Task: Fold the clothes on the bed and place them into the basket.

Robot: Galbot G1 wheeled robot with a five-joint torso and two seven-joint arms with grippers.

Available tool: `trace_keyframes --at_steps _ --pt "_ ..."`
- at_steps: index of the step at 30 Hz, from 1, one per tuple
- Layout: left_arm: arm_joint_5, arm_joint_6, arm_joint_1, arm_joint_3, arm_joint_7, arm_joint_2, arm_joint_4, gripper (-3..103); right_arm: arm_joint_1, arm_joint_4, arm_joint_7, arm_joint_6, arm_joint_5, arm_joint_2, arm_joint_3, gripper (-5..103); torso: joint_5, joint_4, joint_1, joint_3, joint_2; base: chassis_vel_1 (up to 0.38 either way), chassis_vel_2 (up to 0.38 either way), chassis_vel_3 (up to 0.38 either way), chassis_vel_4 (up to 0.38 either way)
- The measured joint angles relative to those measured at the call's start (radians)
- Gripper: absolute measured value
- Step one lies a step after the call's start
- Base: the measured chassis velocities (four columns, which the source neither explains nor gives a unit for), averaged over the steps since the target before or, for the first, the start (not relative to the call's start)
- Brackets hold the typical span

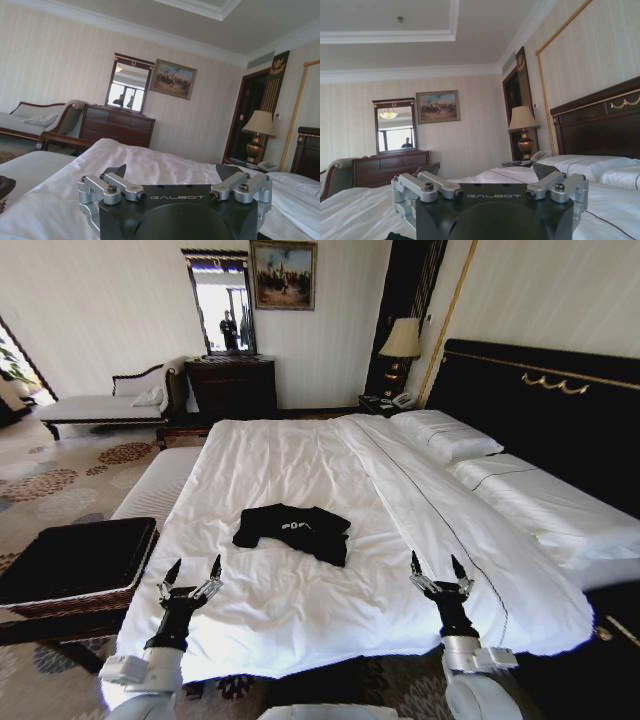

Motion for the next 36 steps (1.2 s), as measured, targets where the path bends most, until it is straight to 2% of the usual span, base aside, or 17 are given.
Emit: trace_keyframes --at_steps 7,9,11,13,15,17,18,19,25,27,30,31,35,36 --pt "-0.019 -0.016 0.001 -0.008 0.019 -0.059 -0.024 100 0.056 -0.032 0.021 0.064 -0.026 -0.035 -0.025 100 0.0002 0.0002 0.000 0.000 0.000 -0.029 0.022 0.025 -0.019" --pt "-0.003 -0.017 0.000 0.005 0.004 -0.068 -0.020 100 0.057 -0.034 0.026 0.076 -0.041 -0.032 -0.024 100 -0.0001 0.0001 0.000 0.000 0.000 0.000 0.000 0.000 0.000" --pt "0.052 -0.011 -0.001 0.022 -0.040 -0.068 -0.014 100 0.044 -0.025 0.031 0.081 -0.033 -0.029 -0.025 100 -0.0001 -0.0003 0.000 0.000 0.000 0.000 0.000 0.000 0.000" --pt "0.095 0.005 -0.008 0.028 -0.097 -0.046 0.002 100 0.029 -0.022 0.032 0.093 -0.003 -0.031 -0.027 100 -0.0002 -0.0002 0.000 0.000 0.000 0.000 0.000 0.000 0.000" --pt "0.098 0.015 -0.011 0.029 -0.121 -0.028 0.011 100 0.023 -0.023 0.032 0.098 0.012 -0.031 -0.027 100 -0.0003 0.0000 0.000 0.000 0.000 0.000 0.000 0.000 0.000" --pt "0.081 0.034 -0.017 0.027 -0.154 0.023 0.029 100 0.006 -0.025 0.031 0.101 0.059 -0.031 -0.027 100 -0.0003 -0.0001 0.000 0.000 0.000 0.000 0.000 0.000 0.000" --pt "0.076 0.036 -0.018 0.025 -0.158 0.036 0.033 100 0.003 -0.025 0.031 0.101 0.068 -0.030 -0.027 100 -0.0004 -0.0001 0.000 0.000 0.000 0.000 0.000 0.000 0.000" --pt "0.053 0.038 -0.027 0.017 -0.168 0.081 0.050 100 0.000 -0.028 0.030 0.099 0.100 -0.026 -0.030 100 -0.0004 -0.0003 0.000 0.000 0.000 0.000 0.000 0.000 0.000" --pt "-0.014 0.040 -0.036 -0.002 -0.166 0.107 0.064 100 0.063 -0.042 0.023 0.043 0.167 -0.022 -0.052 100 -0.0005 -0.0001 0.000 0.000 0.000 0.000 0.000 0.000 0.000" --pt "-0.040 0.033 -0.040 -0.004 -0.149 0.088 0.068 100 0.147 -0.067 0.056 -0.020 0.283 -0.042 -0.092 100 -0.0001 0.0000 0.000 0.000 0.000 0.000 0.000 0.000 0.000" --pt "-0.032 0.027 -0.048 -0.008 -0.141 0.051 0.084 100 0.297 -0.129 0.149 -0.131 0.508 -0.104 -0.168 100 -0.0001 0.0003 0.000 0.000 0.000 0.000 0.000 0.000 0.000" --pt "-0.032 0.027 -0.048 -0.008 -0.141 0.051 0.084 100 0.297 -0.129 0.149 -0.131 0.508 -0.104 -0.168 100 -0.0001 0.0003 0.000 0.000 0.000 0.000 0.000 0.000 0.000" --pt "0.006 0.029 -0.050 -0.022 -0.141 0.022 0.081 100 0.475 -0.230 0.232 -0.233 0.711 -0.193 -0.252 100 0.0001 0.0000 0.000 0.000 0.000 0.000 0.000 0.000 0.000" --pt "0.006 0.029 -0.050 -0.022 -0.141 0.022 0.081 100 0.475 -0.230 0.232 -0.233 0.711 -0.193 -0.252 100 0.0001 0.0000 0.000 0.000 0.000 0.000 0.000 0.000 0.000"
